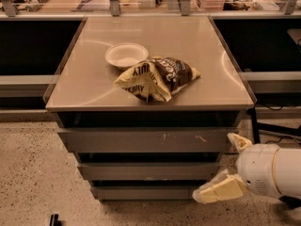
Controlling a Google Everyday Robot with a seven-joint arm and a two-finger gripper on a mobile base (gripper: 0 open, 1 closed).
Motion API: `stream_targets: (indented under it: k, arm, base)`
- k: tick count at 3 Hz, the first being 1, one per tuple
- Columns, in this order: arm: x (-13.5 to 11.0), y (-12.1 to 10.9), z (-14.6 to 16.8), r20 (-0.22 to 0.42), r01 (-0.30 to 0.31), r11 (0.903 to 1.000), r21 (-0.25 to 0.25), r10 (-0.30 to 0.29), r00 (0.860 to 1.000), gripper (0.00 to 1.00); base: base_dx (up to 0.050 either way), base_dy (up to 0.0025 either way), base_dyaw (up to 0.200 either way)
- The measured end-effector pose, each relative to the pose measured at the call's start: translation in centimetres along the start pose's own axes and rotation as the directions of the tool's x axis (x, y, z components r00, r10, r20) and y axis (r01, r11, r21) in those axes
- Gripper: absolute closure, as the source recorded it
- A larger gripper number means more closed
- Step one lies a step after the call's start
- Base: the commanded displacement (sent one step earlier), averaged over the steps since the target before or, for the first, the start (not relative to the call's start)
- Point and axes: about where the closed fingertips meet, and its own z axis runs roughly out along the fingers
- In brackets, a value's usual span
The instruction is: Open middle drawer
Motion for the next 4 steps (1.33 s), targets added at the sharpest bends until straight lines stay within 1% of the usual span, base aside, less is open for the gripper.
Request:
stream_targets:
  k: [1,2,4]
  arm:
    - [2.16,-0.94,2.91,0.080,-0.053,0.9983,0.024,0.051,0.996,0.00]
    - [2.15,-1.14,3.13,0.084,-0.050,0.9983,0.028,0.048,0.995,0.19]
    - [2.12,-1.11,3.11,0.083,-0.050,0.9984,0.028,0.047,0.995,0.65]
  base:
    - [0.000,0.00000,0.000]
    - [0.000,0.00000,0.000]
    - [0.000,0.00000,0.000]
